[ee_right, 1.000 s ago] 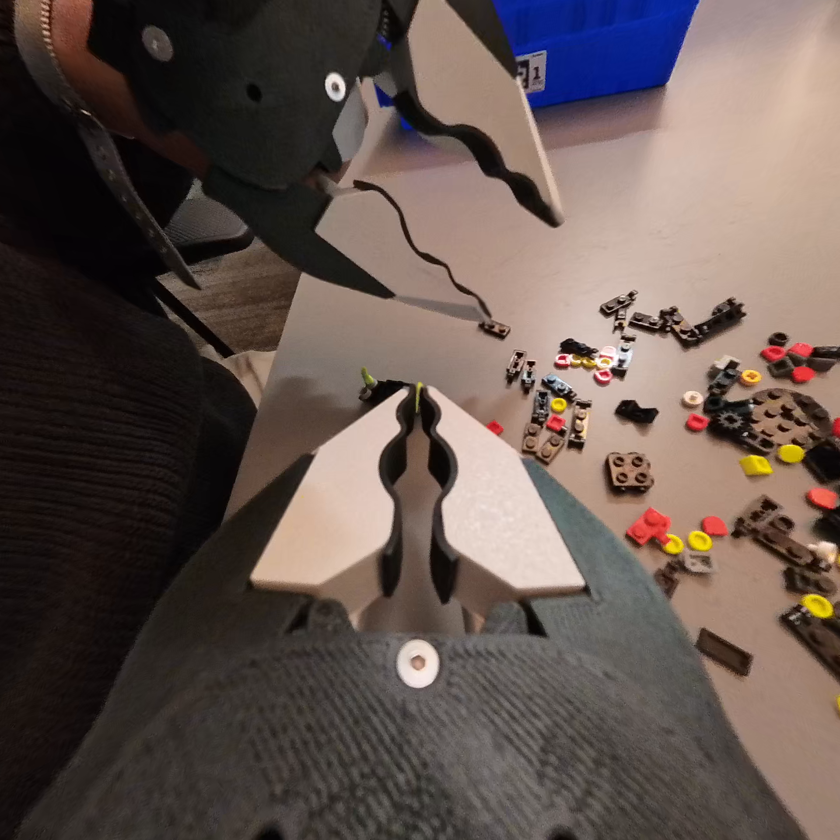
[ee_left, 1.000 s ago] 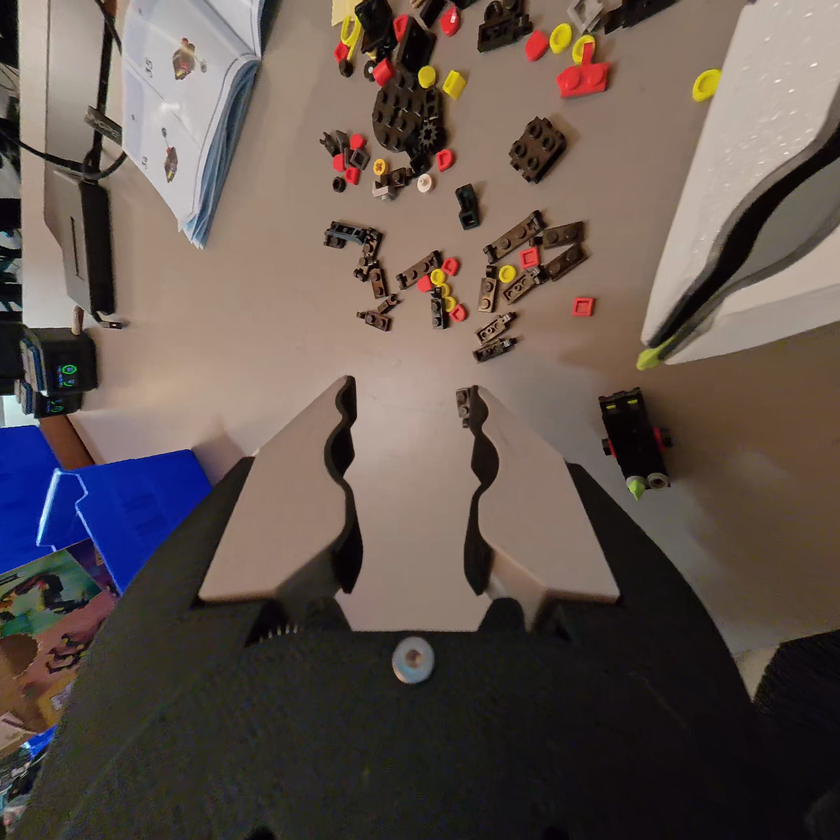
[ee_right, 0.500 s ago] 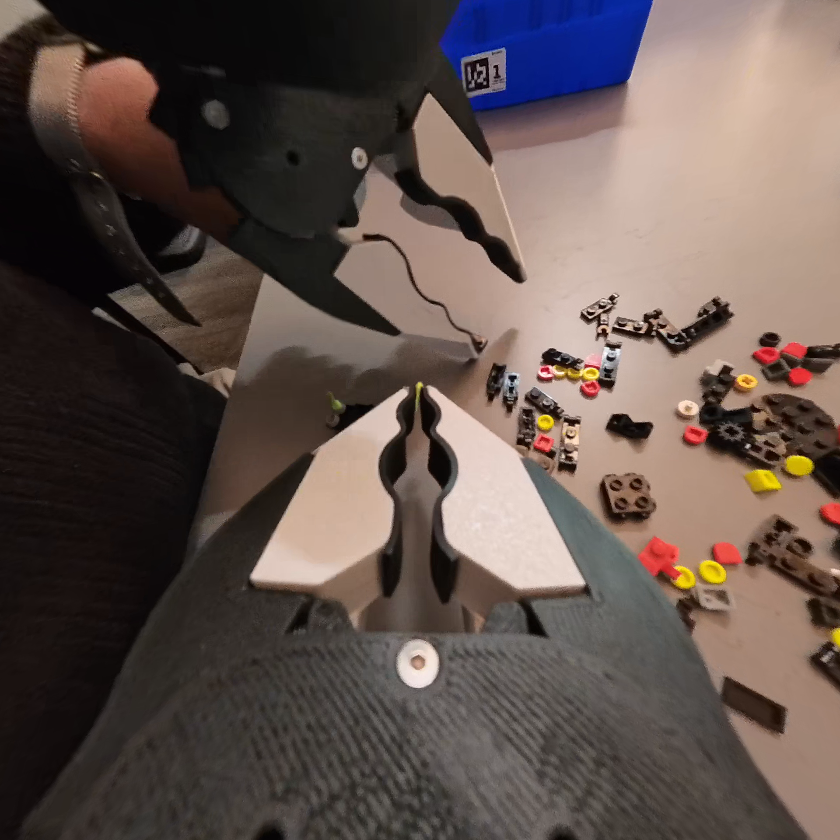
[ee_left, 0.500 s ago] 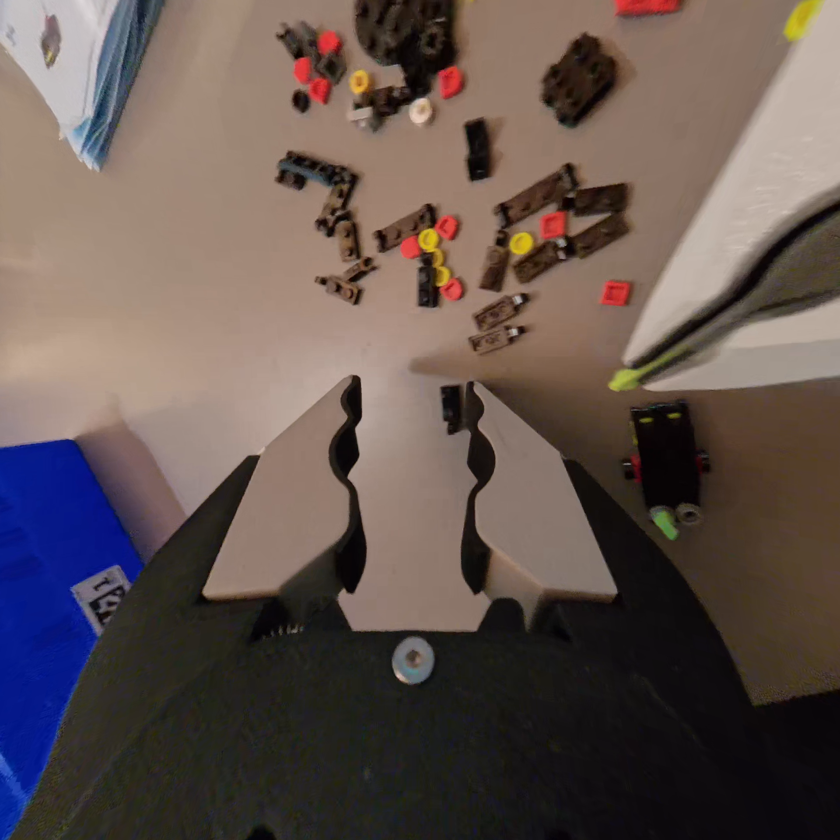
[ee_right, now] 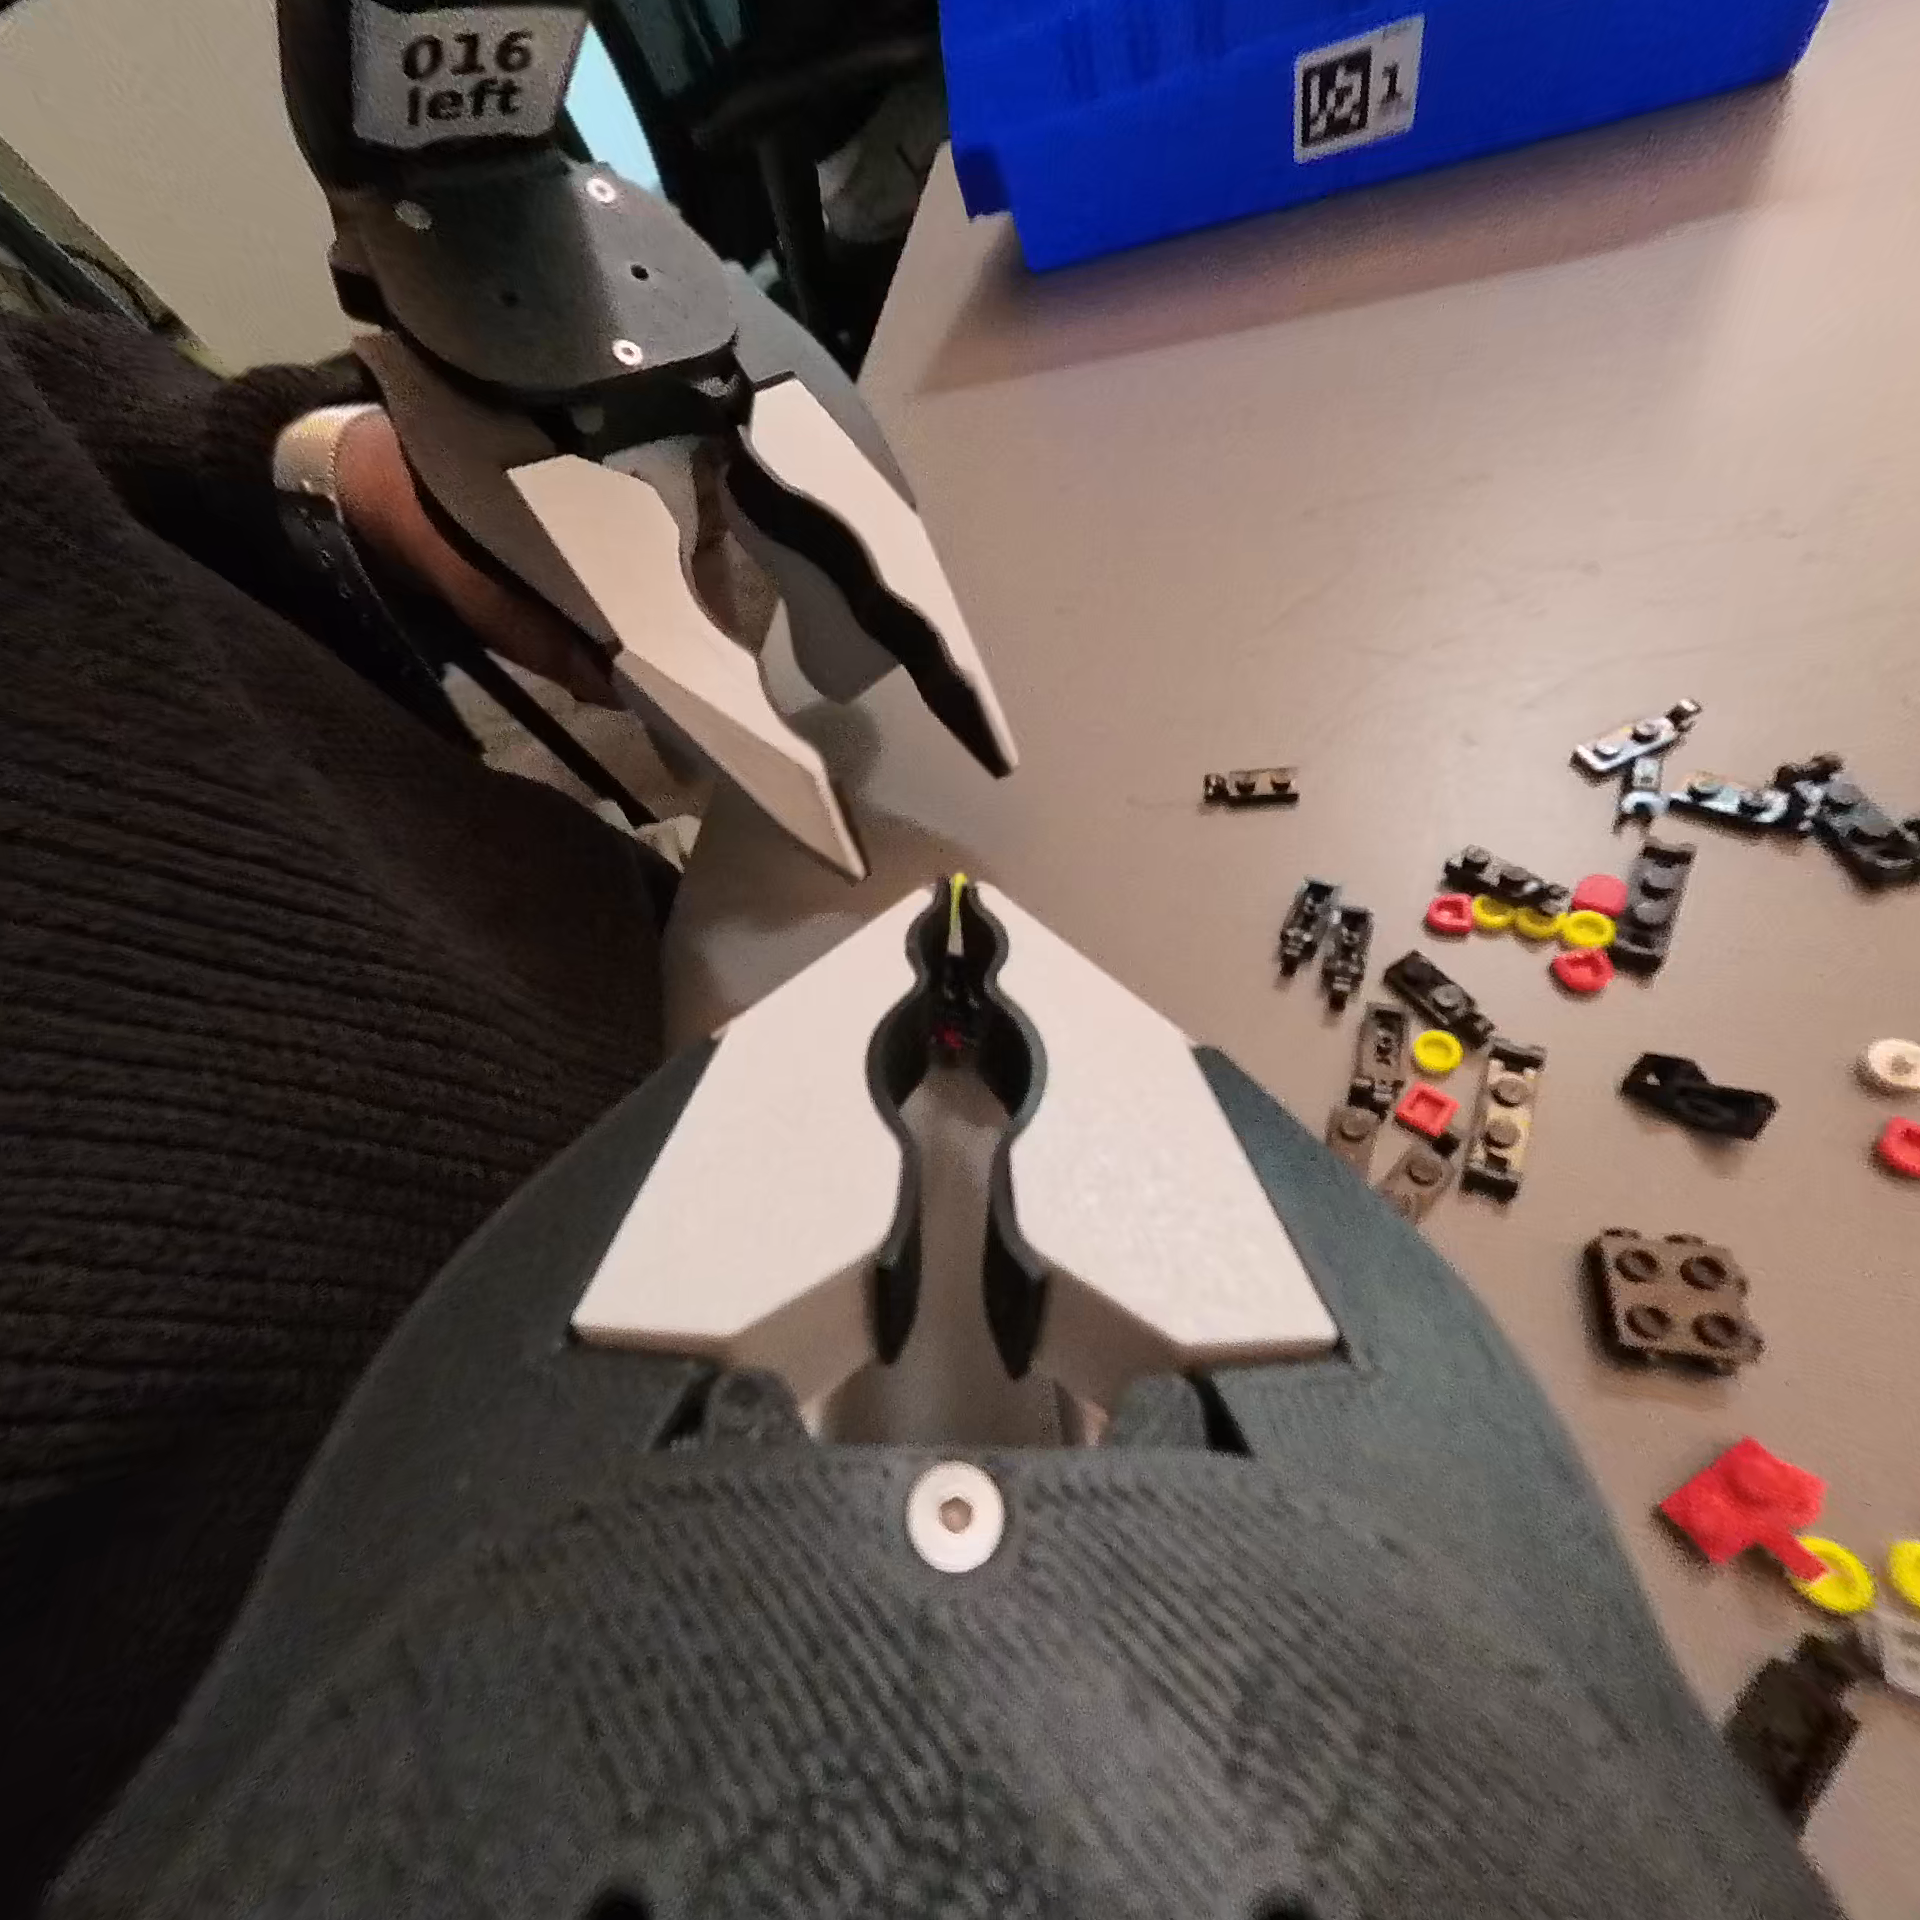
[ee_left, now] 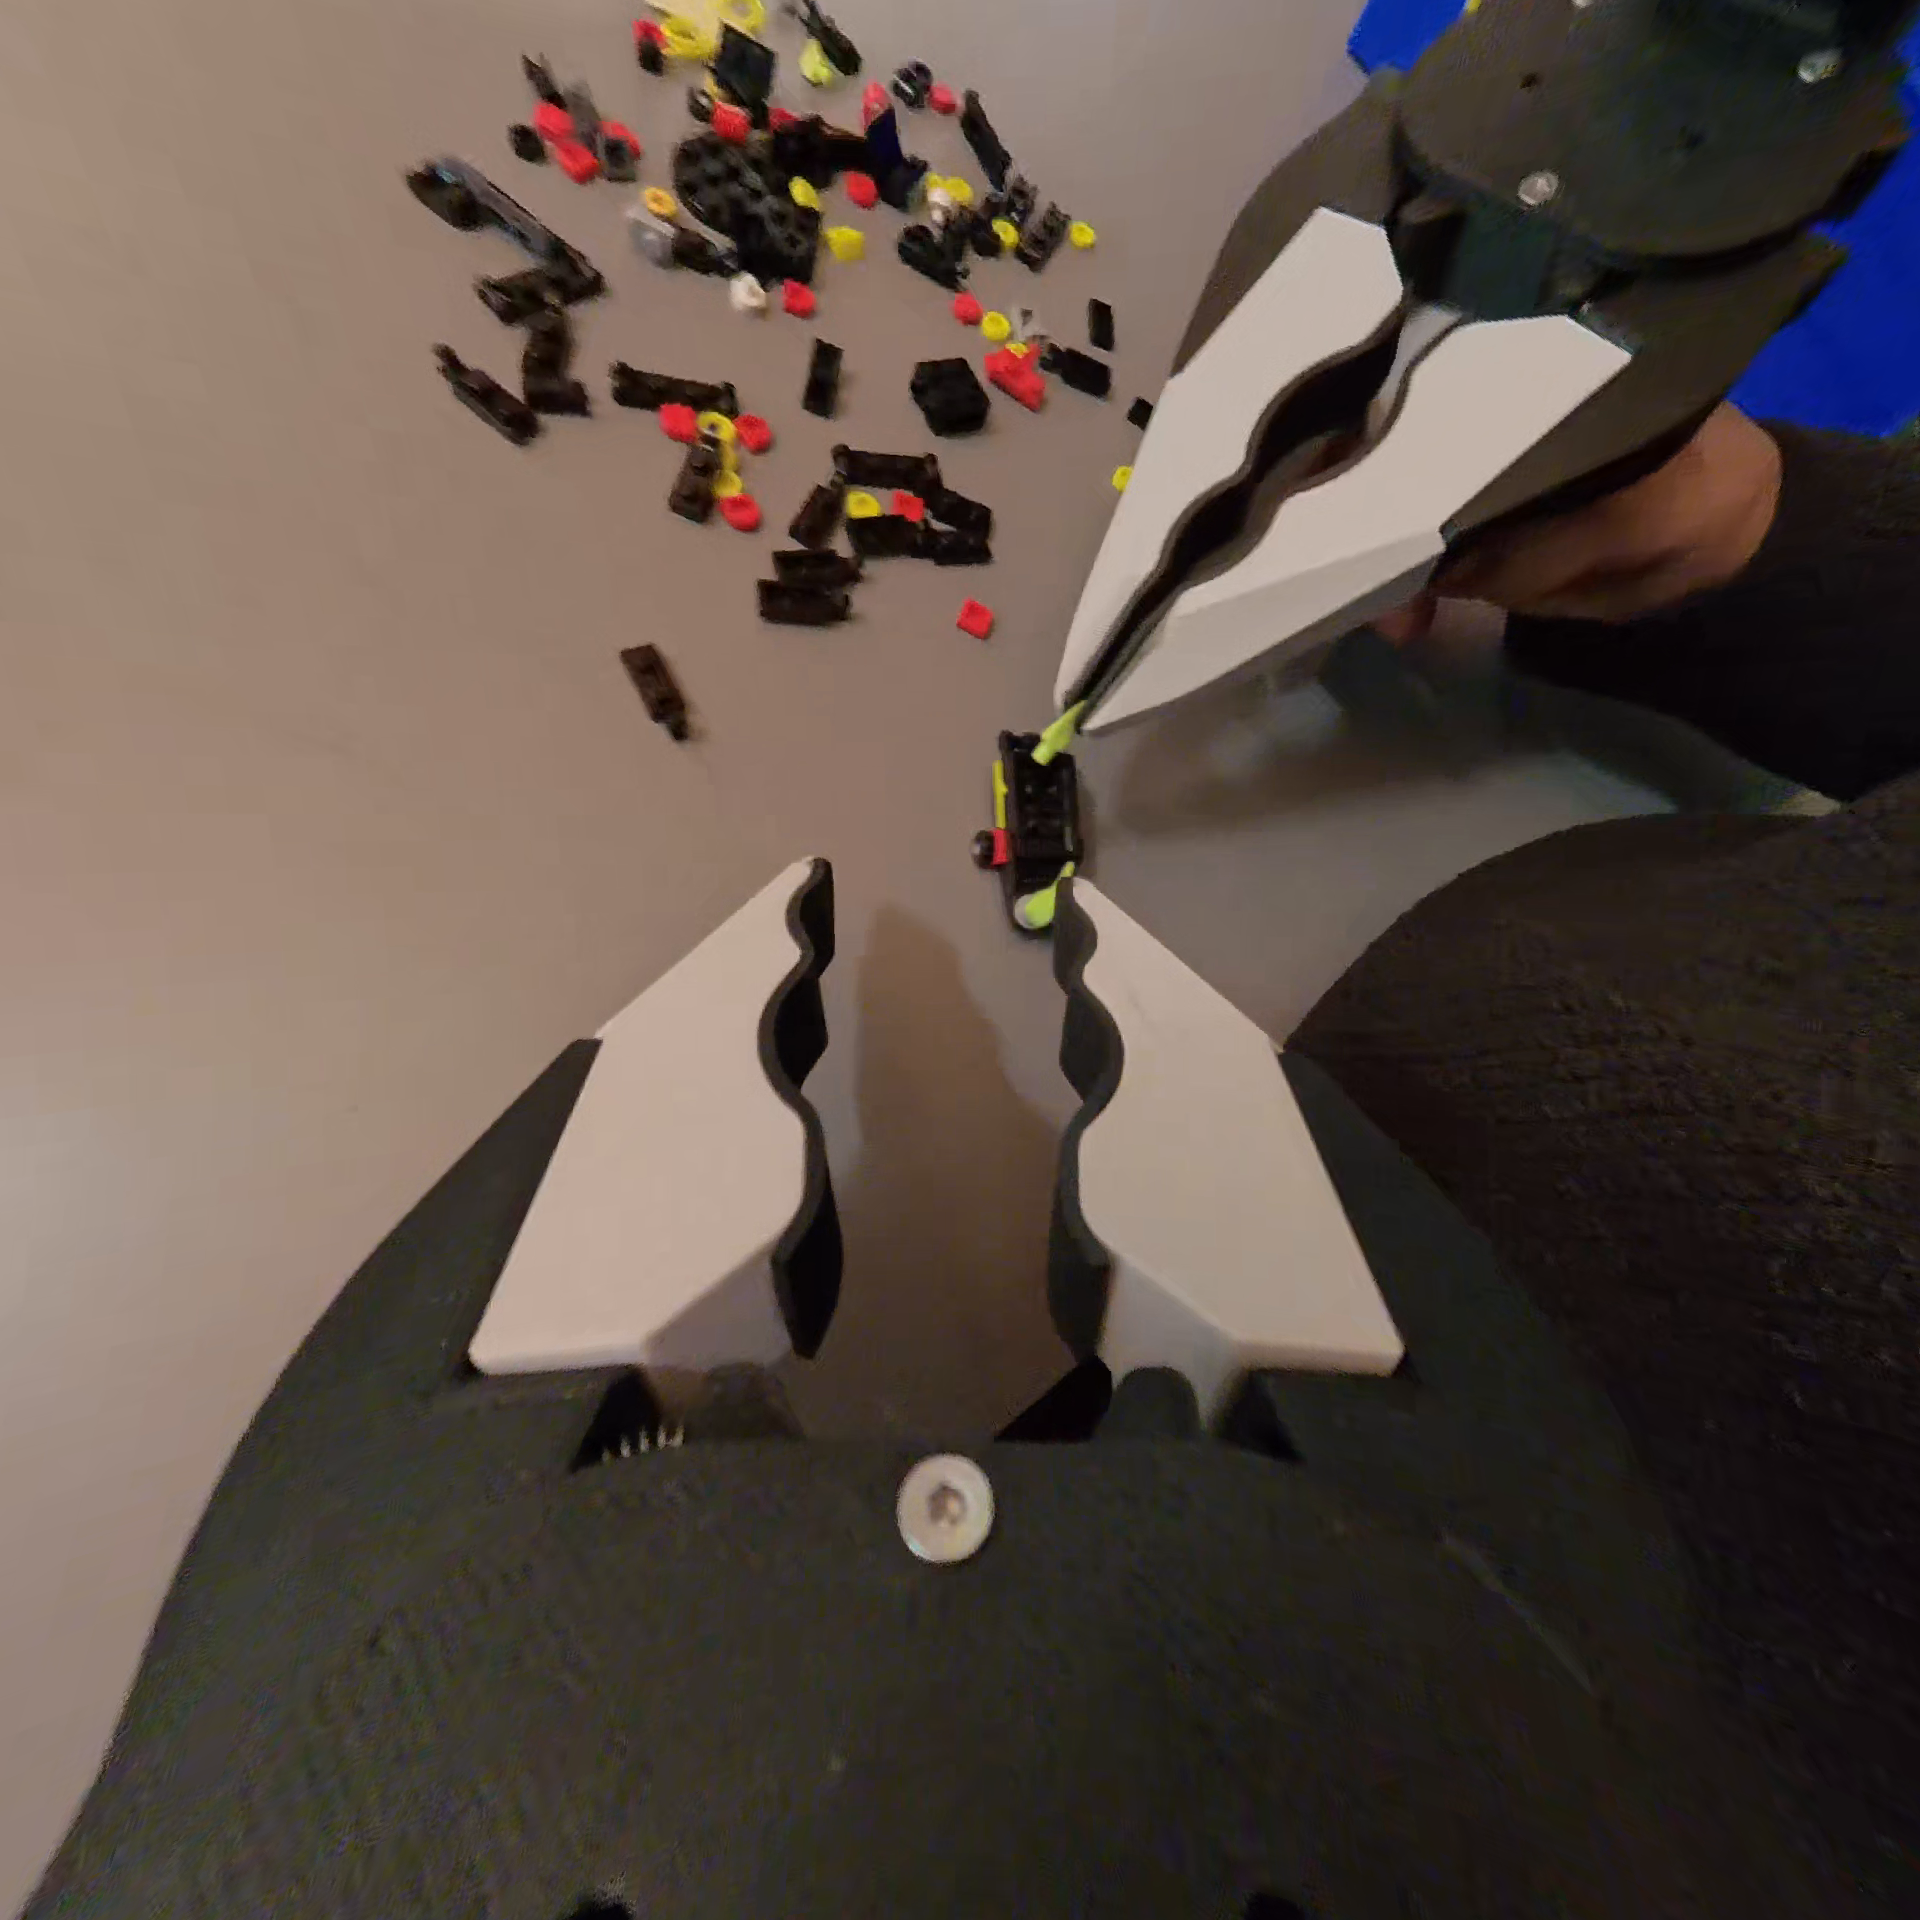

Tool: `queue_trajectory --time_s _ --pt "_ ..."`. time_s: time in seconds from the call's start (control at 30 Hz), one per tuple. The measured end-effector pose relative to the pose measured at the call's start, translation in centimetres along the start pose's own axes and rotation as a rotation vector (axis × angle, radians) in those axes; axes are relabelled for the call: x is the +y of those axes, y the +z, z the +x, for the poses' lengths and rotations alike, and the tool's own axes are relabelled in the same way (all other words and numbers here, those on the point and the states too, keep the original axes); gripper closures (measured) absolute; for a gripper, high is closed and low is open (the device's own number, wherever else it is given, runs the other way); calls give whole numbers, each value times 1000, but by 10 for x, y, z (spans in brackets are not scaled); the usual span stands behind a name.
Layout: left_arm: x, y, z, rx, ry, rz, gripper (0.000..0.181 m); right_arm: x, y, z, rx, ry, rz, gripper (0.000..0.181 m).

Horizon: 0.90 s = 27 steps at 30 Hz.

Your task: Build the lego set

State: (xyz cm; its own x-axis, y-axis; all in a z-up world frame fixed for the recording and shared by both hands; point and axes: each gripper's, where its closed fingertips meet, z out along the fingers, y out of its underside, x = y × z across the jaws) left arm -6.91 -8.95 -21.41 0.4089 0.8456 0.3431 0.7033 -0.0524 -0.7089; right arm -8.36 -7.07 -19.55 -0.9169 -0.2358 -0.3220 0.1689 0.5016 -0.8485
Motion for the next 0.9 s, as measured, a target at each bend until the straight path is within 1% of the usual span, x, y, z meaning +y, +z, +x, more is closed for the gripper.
queue_trajectory --time_s 0.03,0.1,0.13,0.27,0.5,0.63,0.73,0.83,0.9 --pt "3 5 5 32 -17 -11 139 2 -1 1 9 -7 -15 181" --pt "8 11 16 92 -23 -21 137 6 -3 4 35 -19 -37 181" --pt "10 13 18 92 -6 -29 136 9 -4 5 43 -20 -54 181" --pt "15 20 16 53 62 -61 135 26 -5 9 70 -46 -134 181" --pt "15 28 16 19 132 -43 135 29 -7 11 65 -10 -139 181" --pt "16 28 15 19 142 -37 141 30 -9 14 53 37 -136 181" --pt "14 30 15 15 165 -23 147 31 -9 13 51 32 -140 181" --pt "7 29 16 7 186 16 161 34 -8 13 51 30 -157 181" --pt "3 27 18 29 166 39 161 35 -7 13 51 30 -168 181"
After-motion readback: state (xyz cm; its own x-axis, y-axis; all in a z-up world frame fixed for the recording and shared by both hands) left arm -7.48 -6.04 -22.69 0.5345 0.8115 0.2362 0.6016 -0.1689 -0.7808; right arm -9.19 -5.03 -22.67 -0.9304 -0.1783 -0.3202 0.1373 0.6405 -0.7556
